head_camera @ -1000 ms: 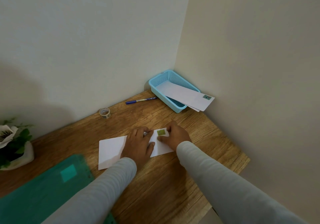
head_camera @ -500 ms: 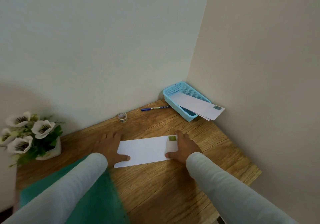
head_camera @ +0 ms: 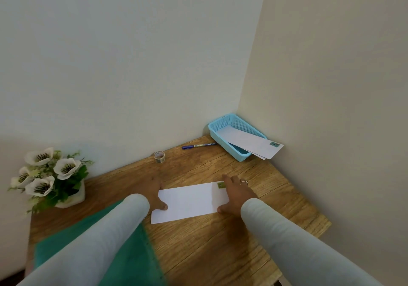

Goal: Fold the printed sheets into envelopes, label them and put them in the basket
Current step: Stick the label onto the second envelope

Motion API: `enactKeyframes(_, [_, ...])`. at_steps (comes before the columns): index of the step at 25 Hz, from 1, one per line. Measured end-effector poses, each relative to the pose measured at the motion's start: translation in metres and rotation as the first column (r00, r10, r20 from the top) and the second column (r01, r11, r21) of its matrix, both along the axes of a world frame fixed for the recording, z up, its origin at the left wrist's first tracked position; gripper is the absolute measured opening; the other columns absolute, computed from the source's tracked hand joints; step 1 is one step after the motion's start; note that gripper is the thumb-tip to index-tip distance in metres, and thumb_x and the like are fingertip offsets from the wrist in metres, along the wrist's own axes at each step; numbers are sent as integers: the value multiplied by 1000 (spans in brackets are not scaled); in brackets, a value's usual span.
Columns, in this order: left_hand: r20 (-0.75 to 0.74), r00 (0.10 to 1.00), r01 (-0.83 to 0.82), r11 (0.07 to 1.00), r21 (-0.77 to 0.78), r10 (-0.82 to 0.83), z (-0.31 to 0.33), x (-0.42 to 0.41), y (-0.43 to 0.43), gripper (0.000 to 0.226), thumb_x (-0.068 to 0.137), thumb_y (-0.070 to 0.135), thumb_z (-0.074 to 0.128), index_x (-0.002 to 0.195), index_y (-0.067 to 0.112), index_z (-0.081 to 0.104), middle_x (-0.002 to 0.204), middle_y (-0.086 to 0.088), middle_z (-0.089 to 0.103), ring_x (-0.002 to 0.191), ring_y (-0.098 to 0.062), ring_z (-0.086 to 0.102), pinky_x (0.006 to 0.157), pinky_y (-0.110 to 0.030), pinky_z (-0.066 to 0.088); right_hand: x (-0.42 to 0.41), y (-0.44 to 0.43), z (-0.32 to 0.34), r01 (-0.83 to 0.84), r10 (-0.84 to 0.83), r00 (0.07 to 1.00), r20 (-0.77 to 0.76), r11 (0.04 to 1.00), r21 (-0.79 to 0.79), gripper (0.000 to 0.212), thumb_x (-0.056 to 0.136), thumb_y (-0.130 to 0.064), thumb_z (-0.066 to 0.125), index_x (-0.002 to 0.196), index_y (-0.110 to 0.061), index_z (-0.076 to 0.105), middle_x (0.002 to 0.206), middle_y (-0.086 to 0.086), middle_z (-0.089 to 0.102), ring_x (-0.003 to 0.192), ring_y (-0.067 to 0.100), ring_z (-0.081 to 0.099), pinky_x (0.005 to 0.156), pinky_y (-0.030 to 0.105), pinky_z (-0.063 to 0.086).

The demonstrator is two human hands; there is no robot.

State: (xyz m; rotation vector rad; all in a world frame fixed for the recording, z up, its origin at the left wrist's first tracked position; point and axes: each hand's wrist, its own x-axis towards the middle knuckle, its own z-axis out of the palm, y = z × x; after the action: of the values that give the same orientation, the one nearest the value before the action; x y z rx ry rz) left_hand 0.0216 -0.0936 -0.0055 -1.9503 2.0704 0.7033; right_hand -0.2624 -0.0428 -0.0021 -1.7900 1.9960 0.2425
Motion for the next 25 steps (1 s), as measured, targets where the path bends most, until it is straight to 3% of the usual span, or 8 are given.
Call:
enactKeyframes(2, [-20, 1000, -15, 999, 44, 16, -1, -2, 0, 83, 67, 52, 90, 135, 28, 49, 141, 2, 54, 127, -24, 54, 105, -36, 48, 0, 2, -1, 24, -24, 999, 46, 1000, 2, 112, 76, -43, 88, 160, -32, 14, 159, 5, 32, 146, 34, 34, 113, 56, 42])
enactKeyframes(6, [-36, 999, -14, 994, 108, 18, 0, -5, 2, 56, 72, 49, 88, 115, 32, 56, 129, 5, 62, 113, -21, 59, 98, -34, 51, -5, 5, -1, 22, -24, 996, 90, 1000, 16, 109, 76, -38, 88, 159, -35, 16, 159, 3, 32, 145, 33, 36, 112, 56, 43])
enactKeyframes(8, [-43, 999, -11, 996, 83, 14, 0, -6, 6, 53, 75, 47, 87, 116, 30, 58, 125, 6, 62, 115, -22, 60, 100, -35, 52, -7, 4, 0, 51, -52, 992, 114, 999, 14, 108, 76, -39, 88, 158, -36, 18, 158, 3, 33, 145, 32, 36, 112, 56, 43])
enactKeyframes(10, [-156, 985, -65, 997, 30, 69, 1, -6, 9, 42, 79, 40, 85, 111, 29, 60, 120, 5, 63, 111, -21, 61, 97, -34, 53, -10, 3, 1, 67, -67, 989, 130, 998, 7, 108, 76, -39, 88, 158, -36, 17, 157, 2, 33, 144, 32, 36, 112, 55, 44])
enactKeyframes(14, [-556, 820, -127, 990, 54, 136, 10, 0, 6, 22, 82, 21, 84, 96, 25, 68, 104, 4, 70, 99, -20, 65, 87, -35, 56, -30, -3, 10, 124, -119, 962, 246, 992, -5, 100, 80, -27, 86, 158, -39, 24, 161, 0, 33, 145, 32, 37, 113, 55, 42])
enactKeyframes(18, [-779, 584, -250, 964, 96, 229, 24, 0, 0, 22, 82, 18, 85, 99, 23, 73, 97, 5, 78, 94, -18, 72, 76, -31, 58, -47, -10, 17, 224, -223, 914, 338, 974, 36, 57, 95, -17, 73, 147, -24, 52, 148, 6, 54, 133, 31, 54, 105, 44, 53])
enactKeyframes(21, [-834, 441, -347, 920, 183, 332, 21, -2, -4, 33, 84, 13, 82, 113, 22, 70, 106, 1, 76, 98, -22, 72, 82, -39, 61, -54, -8, 22, 308, -307, 826, 473, 948, 77, 43, 98, -18, 68, 140, -21, 56, 134, 6, 60, 119, 29, 60, 83, 34, 59])
enactKeyframes(25, [-752, 455, -441, 855, 274, 476, 6, 0, 1, 16, 91, 12, 75, 107, 14, 71, 99, -8, 77, 88, -24, 75, 72, -36, 62, -59, -3, 22, 383, -370, 714, 594, 917, 111, 16, 96, -22, 71, 107, -21, 60, 114, 4, 64, 99, 24, 65, 67, 29, 60])
